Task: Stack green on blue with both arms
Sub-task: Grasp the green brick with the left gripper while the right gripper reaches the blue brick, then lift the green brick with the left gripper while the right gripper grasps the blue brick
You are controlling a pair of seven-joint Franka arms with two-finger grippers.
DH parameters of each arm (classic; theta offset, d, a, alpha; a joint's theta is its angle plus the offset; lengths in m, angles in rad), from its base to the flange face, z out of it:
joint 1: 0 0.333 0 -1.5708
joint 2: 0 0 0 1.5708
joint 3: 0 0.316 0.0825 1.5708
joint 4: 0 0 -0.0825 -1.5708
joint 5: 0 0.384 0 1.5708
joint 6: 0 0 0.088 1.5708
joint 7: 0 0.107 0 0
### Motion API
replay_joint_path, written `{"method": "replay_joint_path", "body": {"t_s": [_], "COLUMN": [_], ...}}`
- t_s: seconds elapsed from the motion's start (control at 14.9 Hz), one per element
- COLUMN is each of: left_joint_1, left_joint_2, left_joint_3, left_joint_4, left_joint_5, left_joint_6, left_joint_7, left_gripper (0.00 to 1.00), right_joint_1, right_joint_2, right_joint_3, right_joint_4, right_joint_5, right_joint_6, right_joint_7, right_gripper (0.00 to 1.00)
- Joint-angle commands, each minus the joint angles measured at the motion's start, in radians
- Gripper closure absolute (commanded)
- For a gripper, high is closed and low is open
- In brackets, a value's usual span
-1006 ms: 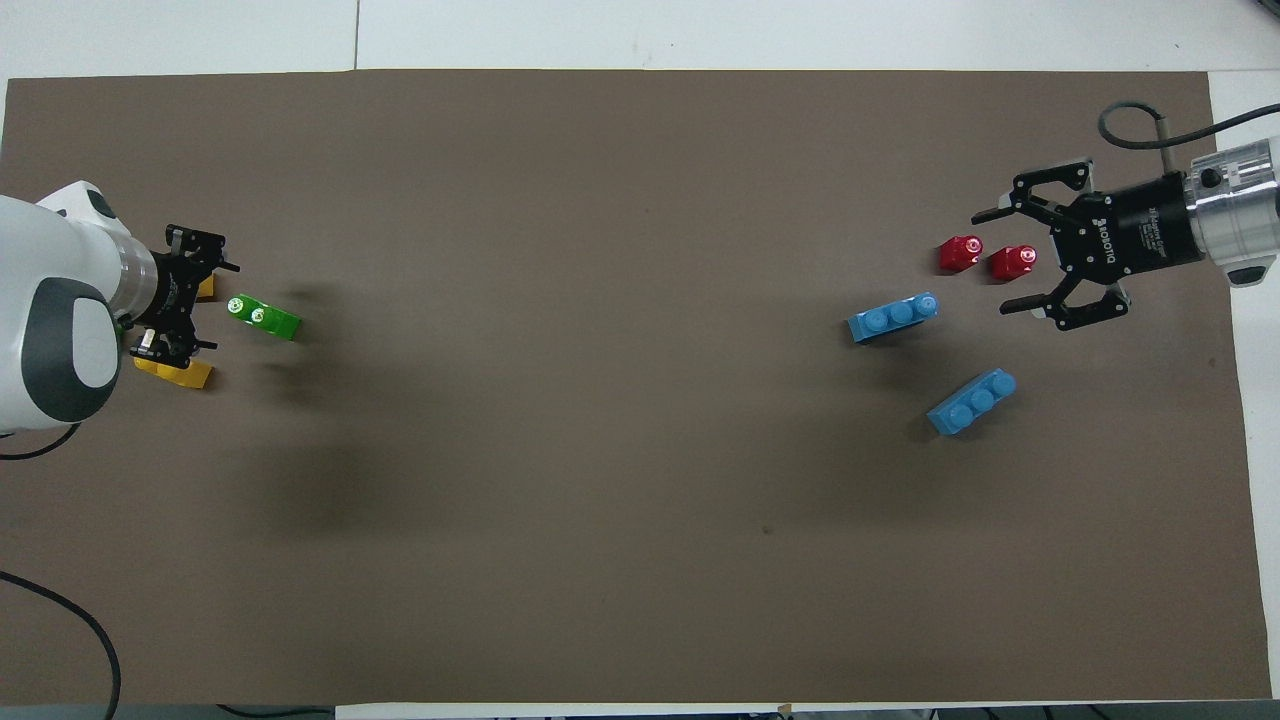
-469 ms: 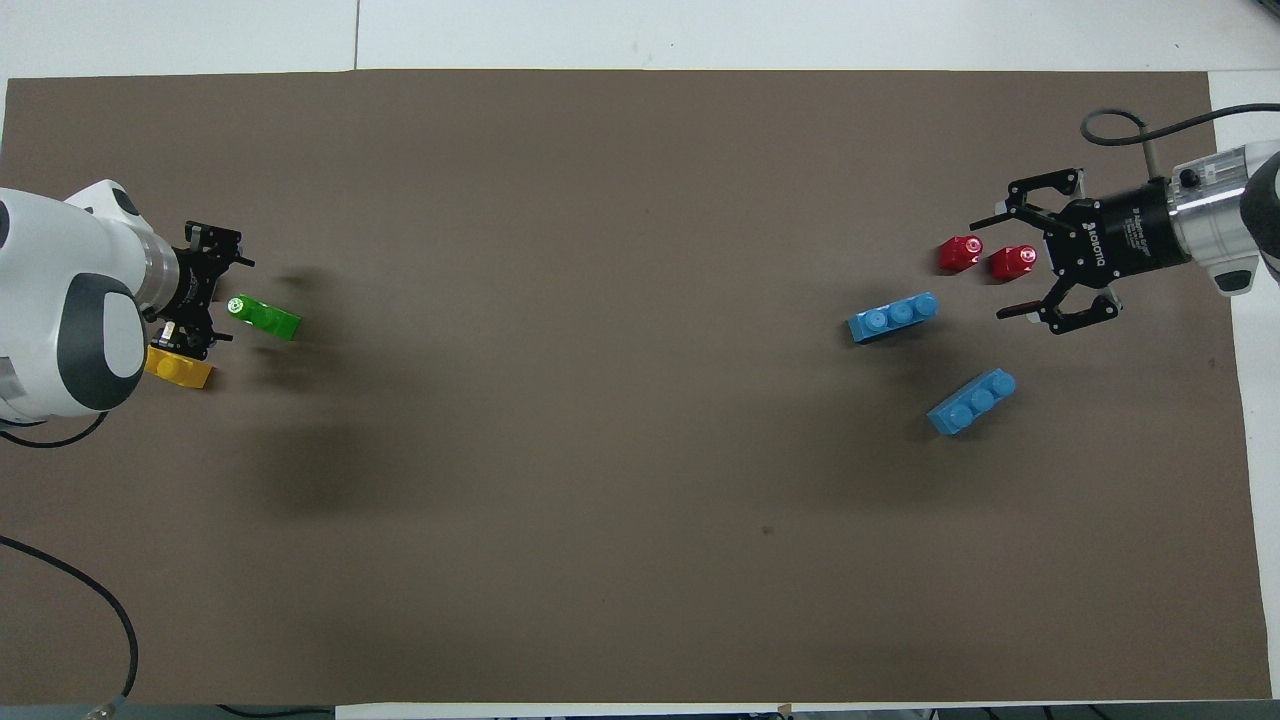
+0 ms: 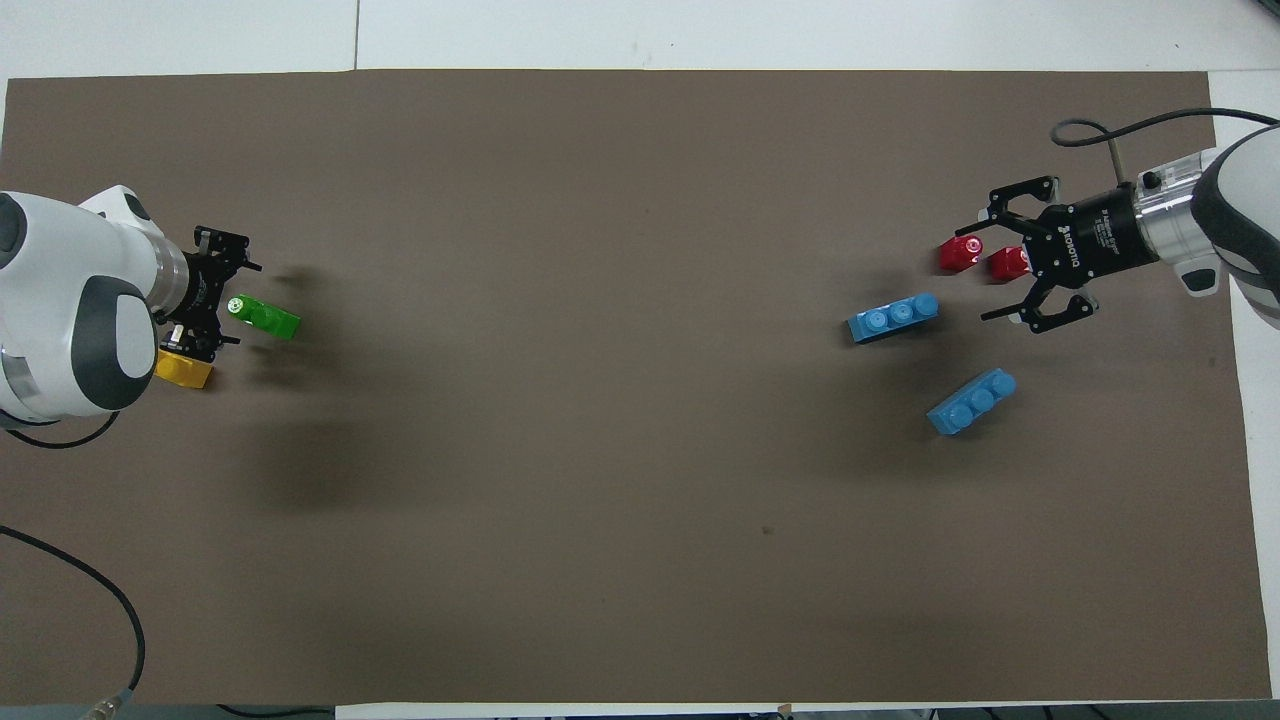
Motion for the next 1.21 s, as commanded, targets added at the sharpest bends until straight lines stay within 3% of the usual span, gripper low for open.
{"method": "replay_joint_path", "body": {"t_s": [0.0, 0.07, 0.54, 0.8, 1.14], "left_joint_1": [-0.002, -0.003, -0.01, -0.015, -0.042], "left_joint_2": [0.003, 0.003, -0.005, -0.052, -0.192], "left_joint_3": [-0.001, -0.001, -0.001, -0.007, -0.018], "left_joint_4": [-0.011, -0.011, 0.015, 0.085, 0.13], "left_joint_5": [0.012, 0.014, 0.014, 0.014, 0.0], "left_joint_6": [0.024, 0.025, -0.01, -0.175, -0.411], "left_joint_7": [-0.007, -0.002, 0.007, 0.006, -0.008], "left_gripper": [0.56, 0.98, 1.0, 1.0, 1.0], "right_joint_1": [0.001, 0.001, -0.001, 0.007, 0.042], "right_joint_2": [-0.001, -0.004, -0.018, -0.003, 0.011], "right_joint_3": [0.007, 0.007, 0.008, 0.01, 0.01], "right_joint_4": [-0.036, -0.053, -0.144, -0.147, -0.15], "right_joint_5": [-0.021, -0.023, -0.023, -0.023, -0.021], "right_joint_6": [0.01, 0.012, 0.097, 0.146, 0.188], "right_joint_7": [0.024, 0.024, 0.01, 0.007, 0.013], "right_gripper": [0.01, 0.01, 0.01, 0.01, 0.01]}}
